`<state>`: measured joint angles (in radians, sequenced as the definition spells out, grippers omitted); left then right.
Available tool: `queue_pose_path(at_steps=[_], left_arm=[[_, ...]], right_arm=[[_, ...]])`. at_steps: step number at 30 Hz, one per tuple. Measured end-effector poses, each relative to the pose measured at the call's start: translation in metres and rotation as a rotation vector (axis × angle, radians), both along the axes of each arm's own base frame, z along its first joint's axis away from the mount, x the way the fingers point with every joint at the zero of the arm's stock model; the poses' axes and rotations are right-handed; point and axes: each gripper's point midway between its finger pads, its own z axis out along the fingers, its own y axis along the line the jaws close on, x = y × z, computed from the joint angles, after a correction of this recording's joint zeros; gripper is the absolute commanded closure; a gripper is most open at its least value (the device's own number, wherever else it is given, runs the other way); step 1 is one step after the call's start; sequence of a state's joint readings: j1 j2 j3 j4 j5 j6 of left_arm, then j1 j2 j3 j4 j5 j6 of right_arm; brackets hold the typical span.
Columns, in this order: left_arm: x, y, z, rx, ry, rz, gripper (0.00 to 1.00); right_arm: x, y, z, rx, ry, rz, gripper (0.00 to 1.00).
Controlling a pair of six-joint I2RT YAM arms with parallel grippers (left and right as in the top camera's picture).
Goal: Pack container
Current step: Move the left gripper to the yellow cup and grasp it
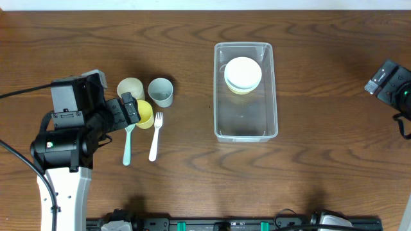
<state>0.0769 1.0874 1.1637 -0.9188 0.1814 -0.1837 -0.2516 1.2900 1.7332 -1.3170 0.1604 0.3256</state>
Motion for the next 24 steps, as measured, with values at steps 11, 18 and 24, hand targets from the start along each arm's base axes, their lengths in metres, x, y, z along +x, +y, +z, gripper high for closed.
queue_pose_path(at_steps=[11, 18, 24], left_arm=[[0.021, 0.010, -0.029, -0.026, 0.198, 0.108, 0.02], [0.034, 0.014, -0.071, -0.023, 0.435, 0.136, 0.18], [0.037, 0.019, -0.122, 0.005, 0.598, 0.144, 0.27]], right_arm=[[-0.001, 0.000, -0.001, 0.002, 0.003, -0.005, 0.01], [-0.001, 0.000, -0.001, 0.002, 0.003, -0.005, 0.01], [-0.001, 0.000, -0.001, 0.002, 0.003, -0.005, 0.01]])
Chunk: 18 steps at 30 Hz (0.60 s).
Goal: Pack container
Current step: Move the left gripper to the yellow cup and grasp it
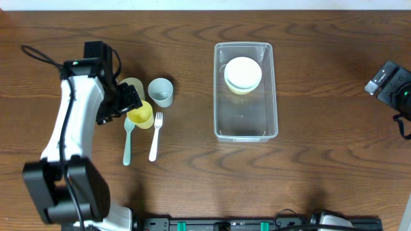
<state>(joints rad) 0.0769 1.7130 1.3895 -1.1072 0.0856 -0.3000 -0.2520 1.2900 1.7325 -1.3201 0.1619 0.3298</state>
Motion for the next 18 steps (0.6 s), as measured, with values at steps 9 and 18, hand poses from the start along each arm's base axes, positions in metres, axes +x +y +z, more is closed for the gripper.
queue_pose_path(at_steps=[9, 18], left_arm=[[-0.006, 0.002, -0.051, 0.002, 0.132, -0.007, 0.61], [-0.017, 0.001, -0.062, 0.000, 0.182, -0.014, 0.94]], right_arm=[[0.000, 0.000, 0.000, 0.000, 0.000, 0.000, 0.01], [0.000, 0.000, 0.000, 0.000, 0.000, 0.000, 0.01]])
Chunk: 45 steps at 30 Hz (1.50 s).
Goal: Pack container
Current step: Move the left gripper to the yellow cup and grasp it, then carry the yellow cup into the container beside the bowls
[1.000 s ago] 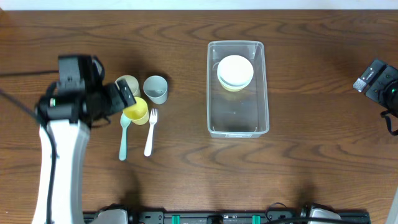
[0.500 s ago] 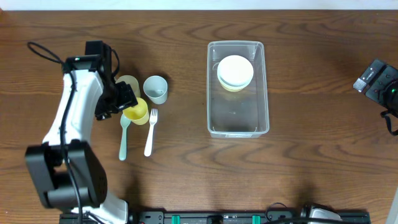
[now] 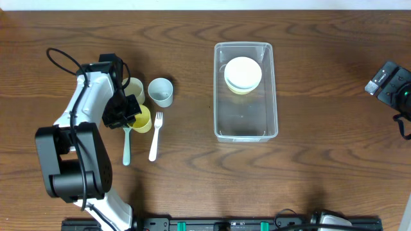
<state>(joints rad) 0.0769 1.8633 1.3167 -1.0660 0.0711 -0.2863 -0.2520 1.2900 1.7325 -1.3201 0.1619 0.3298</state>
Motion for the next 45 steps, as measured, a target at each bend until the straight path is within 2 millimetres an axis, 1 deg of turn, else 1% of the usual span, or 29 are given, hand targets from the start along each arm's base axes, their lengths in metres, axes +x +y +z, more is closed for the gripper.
queue_pose_path(at_steps=[3, 6, 9, 10, 12, 14, 16, 18, 20, 21, 23, 25, 27, 31, 34, 36, 39, 45], left_arm=[[-0.010, -0.001, 0.013, -0.001, 0.010, -0.002, 0.94], [-0.021, -0.002, 0.038, -0.001, -0.012, -0.001, 0.94], [-0.027, -0.008, 0.075, -0.014, -0.080, -0.009, 0.94], [-0.025, -0.013, 0.091, -0.025, -0.128, -0.019, 0.94], [-0.020, -0.028, 0.123, -0.051, -0.233, -0.059, 0.94], [-0.015, -0.053, 0.158, -0.084, -0.360, -0.133, 0.94], [-0.014, -0.083, 0.190, -0.117, -0.472, -0.230, 0.94], [-0.016, -0.119, 0.218, -0.160, -0.570, -0.338, 0.94], [-0.018, -0.148, 0.233, -0.183, -0.627, -0.426, 0.94], [-0.018, -0.158, 0.235, -0.189, -0.639, -0.456, 0.94], [-0.016, -0.183, 0.230, -0.196, -0.634, -0.517, 0.94], [-0.011, -0.202, 0.211, -0.190, -0.590, -0.558, 0.94], [-0.001, -0.217, 0.186, -0.177, -0.534, -0.585, 0.94], [0.029, -0.244, 0.127, -0.151, -0.446, -0.611, 0.94], [0.041, -0.257, 0.096, -0.160, -0.411, -0.618, 0.94], [0.046, -0.262, 0.084, -0.167, -0.398, -0.619, 0.94], [0.051, -0.268, 0.074, -0.179, -0.397, -0.621, 0.94], [0.056, -0.274, 0.057, -0.181, -0.378, -0.624, 0.94]], right_arm=[[0.000, 0.000, 0.000, 0.000, 0.000, 0.000, 0.01], [0.000, 0.000, 0.000, 0.000, 0.000, 0.000, 0.01], [0.000, 0.000, 0.000, 0.000, 0.000, 0.000, 0.01], [0.000, 0.000, 0.000, 0.000, 0.000, 0.000, 0.01], [0.000, 0.000, 0.000, 0.000, 0.000, 0.000, 0.01], [0.000, 0.000, 0.000, 0.000, 0.000, 0.000, 0.01], [0.000, 0.000, 0.000, 0.000, 0.000, 0.000, 0.01], [0.000, 0.000, 0.000, 0.000, 0.000, 0.000, 0.01], [0.000, 0.000, 0.000, 0.000, 0.000, 0.000, 0.01], [0.000, 0.000, 0.000, 0.000, 0.000, 0.000, 0.01], [0.000, 0.000, 0.000, 0.000, 0.000, 0.000, 0.01], [0.000, 0.000, 0.000, 0.000, 0.000, 0.000, 0.01], [0.000, 0.000, 0.000, 0.000, 0.001, 0.000, 0.01], [0.000, 0.000, 0.000, 0.000, 0.001, 0.000, 0.01], [0.000, 0.000, 0.000, 0.000, 0.001, 0.000, 0.01], [0.000, 0.000, 0.000, 0.000, 0.000, 0.000, 0.01], [0.000, 0.000, 0.000, 0.000, 0.000, 0.000, 0.01], [0.000, 0.000, 0.000, 0.000, 0.001, 0.000, 0.01]])
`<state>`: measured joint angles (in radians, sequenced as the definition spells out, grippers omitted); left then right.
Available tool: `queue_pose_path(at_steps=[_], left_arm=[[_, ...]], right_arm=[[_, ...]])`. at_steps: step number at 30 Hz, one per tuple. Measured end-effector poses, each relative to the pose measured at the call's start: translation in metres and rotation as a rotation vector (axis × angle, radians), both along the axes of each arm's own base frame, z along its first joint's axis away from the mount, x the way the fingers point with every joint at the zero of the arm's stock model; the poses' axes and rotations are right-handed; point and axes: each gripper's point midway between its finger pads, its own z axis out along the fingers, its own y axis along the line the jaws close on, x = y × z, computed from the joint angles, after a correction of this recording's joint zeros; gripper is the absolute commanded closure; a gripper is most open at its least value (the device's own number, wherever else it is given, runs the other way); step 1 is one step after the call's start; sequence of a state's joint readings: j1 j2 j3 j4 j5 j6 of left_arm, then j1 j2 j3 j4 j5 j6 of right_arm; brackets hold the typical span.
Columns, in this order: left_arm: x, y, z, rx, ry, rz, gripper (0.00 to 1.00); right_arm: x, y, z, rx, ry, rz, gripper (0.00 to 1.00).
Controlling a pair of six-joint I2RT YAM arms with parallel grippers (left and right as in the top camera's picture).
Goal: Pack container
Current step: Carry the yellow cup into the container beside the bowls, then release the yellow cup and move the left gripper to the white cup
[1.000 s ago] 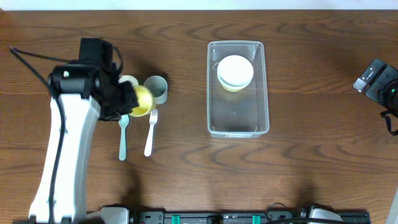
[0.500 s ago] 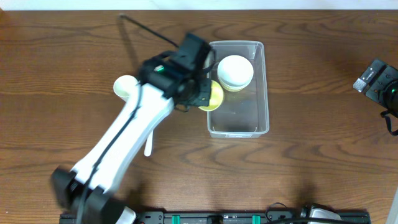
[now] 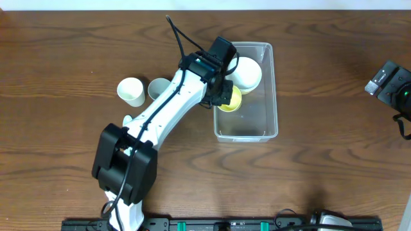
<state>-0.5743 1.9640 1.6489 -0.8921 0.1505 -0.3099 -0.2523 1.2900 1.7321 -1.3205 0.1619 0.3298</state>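
Note:
A clear plastic container stands right of the table's middle. A white bowl stacked on a yellow one sits in its far end. My left gripper reaches over the container's left wall, shut on the rim of a small yellow cup. The cup is inside the container's outline, just in front of the bowls. On the table to the left stand a cream cup and a grey-blue cup, the latter partly behind my arm. My right gripper sits at the far right edge, its fingers unclear.
My left arm stretches diagonally from the front left to the container and covers the table where it passes. The container's near half holds nothing.
The left gripper was at the yellow cup on the table beside the spoon and fork. Now it holds that cup over the container, far to the right. The right arm has not moved.
The left gripper stood at the yellow cup among the cups, spoon and fork on the left. It stayed at that cup through two more moments while the arm's pose changed. By now the cup has left the table and is in the container's outline.

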Motion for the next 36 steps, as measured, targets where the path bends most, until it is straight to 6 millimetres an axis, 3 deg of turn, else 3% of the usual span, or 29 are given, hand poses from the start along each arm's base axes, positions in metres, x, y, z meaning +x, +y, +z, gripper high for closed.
queue_pose_path(at_steps=[5, 10, 17, 20, 23, 28, 32, 34, 36], left_arm=[[0.003, -0.005, -0.010, 0.022, -0.012, -0.014, 0.89], [0.007, -0.008, -0.009, 0.044, -0.051, -0.043, 0.73], [0.009, -0.004, -0.008, 0.070, -0.067, -0.053, 0.72], [0.006, -0.001, 0.001, 0.086, -0.055, -0.052, 0.72], [0.006, 0.000, 0.030, 0.092, -0.061, -0.053, 0.66], [0.006, 0.012, 0.114, 0.084, -0.178, -0.057, 0.36], [0.000, 0.064, 0.176, 0.175, -0.325, 0.037, 0.28], [-0.002, 0.096, 0.190, 0.233, -0.349, 0.100, 0.28], [0.003, 0.131, 0.191, 0.292, -0.335, 0.177, 0.28]], right_arm=[[0.000, 0.000, 0.000, 0.000, 0.000, 0.000, 0.01], [0.000, 0.000, 0.000, 0.000, 0.000, 0.000, 0.01], [0.000, 0.000, 0.000, 0.000, 0.000, 0.000, 0.01], [0.000, 0.000, 0.000, 0.000, 0.000, 0.000, 0.01], [0.000, 0.000, 0.000, 0.000, 0.000, 0.000, 0.01], [0.000, 0.000, 0.000, 0.000, 0.000, 0.000, 0.01], [0.000, 0.000, 0.000, 0.000, 0.000, 0.000, 0.01], [0.000, 0.000, 0.000, 0.000, 0.000, 0.000, 0.01], [0.000, 0.000, 0.000, 0.000, 0.000, 0.000, 0.01]])
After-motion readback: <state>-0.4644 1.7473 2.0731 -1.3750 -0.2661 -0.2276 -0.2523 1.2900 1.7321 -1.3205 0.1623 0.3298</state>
